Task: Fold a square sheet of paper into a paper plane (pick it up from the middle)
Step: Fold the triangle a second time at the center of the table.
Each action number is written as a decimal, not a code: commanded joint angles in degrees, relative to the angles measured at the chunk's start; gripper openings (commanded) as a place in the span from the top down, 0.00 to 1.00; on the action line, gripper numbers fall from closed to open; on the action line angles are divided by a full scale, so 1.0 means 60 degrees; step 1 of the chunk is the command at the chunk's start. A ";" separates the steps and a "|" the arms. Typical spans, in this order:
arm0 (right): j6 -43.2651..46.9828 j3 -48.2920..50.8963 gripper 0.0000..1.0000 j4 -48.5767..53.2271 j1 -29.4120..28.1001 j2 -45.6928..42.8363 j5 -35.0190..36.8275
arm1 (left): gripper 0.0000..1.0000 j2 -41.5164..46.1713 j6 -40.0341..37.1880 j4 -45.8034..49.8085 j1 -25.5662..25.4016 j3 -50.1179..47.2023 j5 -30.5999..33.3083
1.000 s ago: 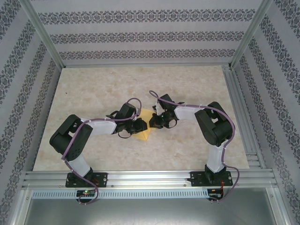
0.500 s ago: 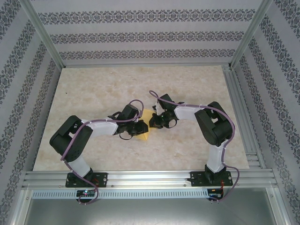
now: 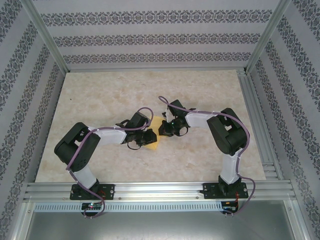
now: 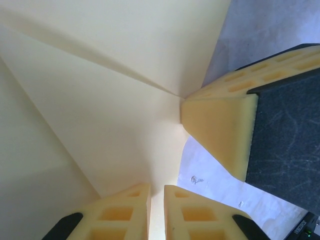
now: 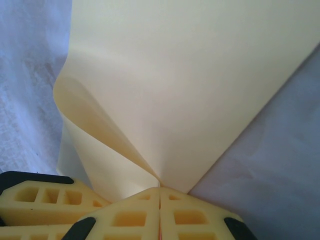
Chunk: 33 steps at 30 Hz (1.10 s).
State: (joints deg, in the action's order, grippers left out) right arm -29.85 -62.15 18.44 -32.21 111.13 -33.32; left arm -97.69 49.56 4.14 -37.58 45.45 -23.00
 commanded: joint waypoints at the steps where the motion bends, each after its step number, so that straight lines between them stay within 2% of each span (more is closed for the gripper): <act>1: 0.0197 -0.0158 0.92 0.0017 0.0029 0.0272 0.0353 | 0.84 -0.0125 -0.0101 0.0241 -0.0080 0.0073 0.0126; 7: 0.0175 -0.0219 0.90 0.0074 0.0036 0.0244 0.0404 | 0.87 -0.0190 -0.0099 0.0425 -0.0079 0.0086 0.0222; 14: -0.0091 -0.0077 0.78 0.0152 0.0092 -0.0757 0.0851 | 0.88 -0.0311 -0.0101 0.1055 -0.0108 0.0144 0.0624; 20: -0.0153 0.0248 0.80 0.0296 -0.0049 -0.1515 0.1079 | 0.89 -0.0416 -0.0084 0.1083 -0.0138 0.0157 0.0653; 27: -0.0228 0.0092 0.87 0.0243 -0.0444 -0.0915 0.0875 | 0.89 -0.0471 -0.0115 0.1019 -0.0167 0.0207 0.0600; 33: -0.0223 -0.0155 0.89 0.0156 -0.0588 -0.0385 0.0580 | 0.90 -0.0491 -0.0184 0.0852 -0.0181 0.0232 0.0416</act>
State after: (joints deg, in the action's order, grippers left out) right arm -30.52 -61.78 19.88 -35.16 107.44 -28.80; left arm -98.59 49.56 7.35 -37.65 46.48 -21.32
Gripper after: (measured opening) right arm 0.116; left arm 0.098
